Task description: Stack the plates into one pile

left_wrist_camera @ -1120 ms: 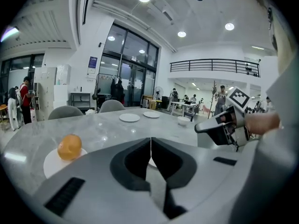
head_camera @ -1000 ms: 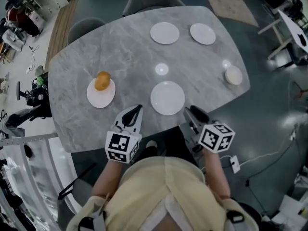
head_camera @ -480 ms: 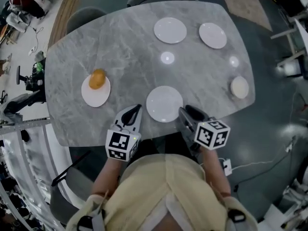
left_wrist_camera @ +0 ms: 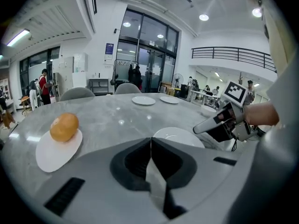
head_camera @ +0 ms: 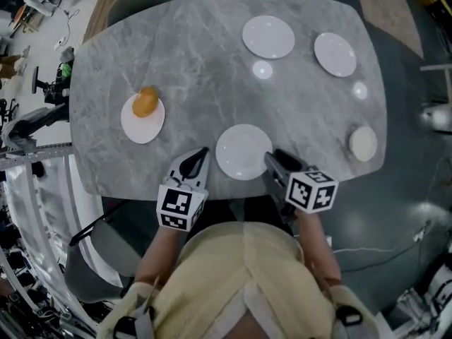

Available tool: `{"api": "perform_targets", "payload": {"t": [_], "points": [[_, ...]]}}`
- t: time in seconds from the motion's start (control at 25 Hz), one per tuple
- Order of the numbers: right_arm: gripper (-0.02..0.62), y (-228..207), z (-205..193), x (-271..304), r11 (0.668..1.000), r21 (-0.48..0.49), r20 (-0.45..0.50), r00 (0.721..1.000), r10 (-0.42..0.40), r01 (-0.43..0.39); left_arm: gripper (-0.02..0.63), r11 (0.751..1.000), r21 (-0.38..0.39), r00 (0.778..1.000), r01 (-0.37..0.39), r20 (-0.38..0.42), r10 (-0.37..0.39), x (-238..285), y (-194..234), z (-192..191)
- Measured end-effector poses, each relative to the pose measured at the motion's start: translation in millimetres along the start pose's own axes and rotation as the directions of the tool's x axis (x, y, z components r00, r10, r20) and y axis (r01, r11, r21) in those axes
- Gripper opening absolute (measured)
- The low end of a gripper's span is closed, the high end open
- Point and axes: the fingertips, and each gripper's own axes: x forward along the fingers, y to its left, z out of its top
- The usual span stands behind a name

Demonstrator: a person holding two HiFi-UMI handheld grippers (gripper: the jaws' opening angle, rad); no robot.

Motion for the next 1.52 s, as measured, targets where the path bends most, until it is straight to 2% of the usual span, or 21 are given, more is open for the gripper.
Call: {"api": "perform_targets", "payload": {"t": [0.28, 0.6, 0.76, 1.04, 1.2, 1.32, 1.44, 1.52], "points": [[0.118, -7, 6, 11, 0.999, -0.027, -0.082, 0.996, 0.026, -0.029, 0.003, 0.996, -0.043, 0.996, -0.083, -0.016, 0.082, 2, -3, 0], [0.118, -1, 7, 21, 0.998, -0.028, -0.143, 0.988, 0.055, -0.06, 0.003, 0.979, -0.104, 0.984, -0.176, -0.019, 0.175, -9, 0, -9], [0.116, -4, 7, 23, 0.999, -0.042, -0.139, 0.99, 0.019, -0.025, 0.003, 0.971, -0.126, 0.979, -0.204, -0.015, 0.204, -13, -1, -10], [0.06, -10, 7, 25, 0.99, -0.13, -0.126, 0.99, -0.066, 0.049, 0.003, 0.956, -0.148, 0.967, -0.252, -0.003, 0.255, -22, 1, -13], [0.06, -11, 6, 26, 0.988, -0.146, -0.119, 0.99, -0.076, 0.058, 0.003, 0.956, -0.16, 0.968, -0.248, 0.006, 0.252, -25, 4, -16], [0.055, -10, 6, 26, 0.992, -0.121, -0.114, 0.992, -0.058, 0.044, 0.003, 0.962, -0.155, 0.973, -0.226, 0.02, 0.232, -25, 9, -15], [0.045, -5, 8, 25, 0.998, -0.065, -0.089, 0.996, -0.016, 0.01, 0.003, 0.969, -0.17, 0.982, -0.177, 0.031, 0.185, -22, 14, -14], [0.039, 1, 13, 22, 0.996, -0.085, -0.06, 0.998, -0.006, 0.001, 0.003, 0.974, -0.184, 0.989, -0.13, 0.045, 0.141, -18, 17, -11]]}}
